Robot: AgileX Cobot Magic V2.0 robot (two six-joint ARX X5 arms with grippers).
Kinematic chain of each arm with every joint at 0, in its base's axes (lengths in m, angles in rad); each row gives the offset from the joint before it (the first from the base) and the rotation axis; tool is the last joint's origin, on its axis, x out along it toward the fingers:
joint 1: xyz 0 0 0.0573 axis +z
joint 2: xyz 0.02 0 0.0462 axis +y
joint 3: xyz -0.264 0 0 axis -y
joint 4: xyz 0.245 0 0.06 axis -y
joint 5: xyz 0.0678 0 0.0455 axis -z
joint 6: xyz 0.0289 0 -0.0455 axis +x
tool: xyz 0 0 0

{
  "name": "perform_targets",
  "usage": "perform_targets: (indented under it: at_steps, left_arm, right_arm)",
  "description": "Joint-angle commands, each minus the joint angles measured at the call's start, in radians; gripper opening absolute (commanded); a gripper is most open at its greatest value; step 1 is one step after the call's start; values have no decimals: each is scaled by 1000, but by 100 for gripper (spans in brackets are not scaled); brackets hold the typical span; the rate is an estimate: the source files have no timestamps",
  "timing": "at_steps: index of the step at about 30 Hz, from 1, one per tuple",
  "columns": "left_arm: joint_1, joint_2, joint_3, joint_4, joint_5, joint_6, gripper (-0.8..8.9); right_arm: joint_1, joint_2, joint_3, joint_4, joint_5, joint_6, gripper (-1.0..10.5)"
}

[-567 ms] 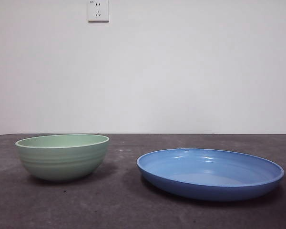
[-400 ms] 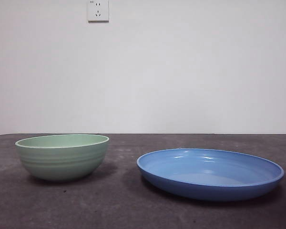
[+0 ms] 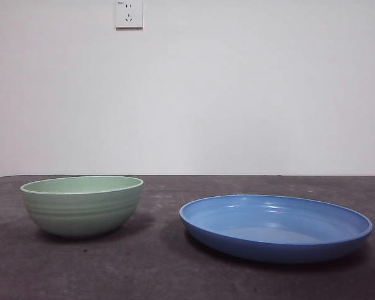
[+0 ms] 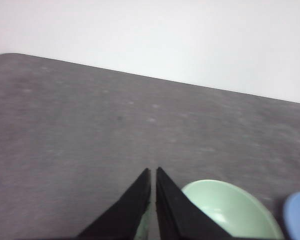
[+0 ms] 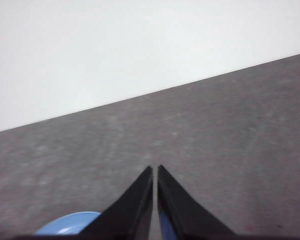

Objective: Place the green bowl on the blue plate

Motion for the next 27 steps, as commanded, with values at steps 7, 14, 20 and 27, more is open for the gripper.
perform_targets:
  at_steps: [7,14,20,27]
  left_arm:
    - [-24,220,308,-170,207,-1,17]
    - [-48,367,490,-307,376,1,17]
    - [-91,484,593,-397,477,26,17]
    - [-148,585,629,-451,582,49,18]
  right_arm:
    - [8,161,263,-154,-219,48,12]
    - [8,280,410,-286,-394,42,12]
    - [16,355,471,-362,-511,-15,12]
    - [55,421,480,-444,-542,-128,12]
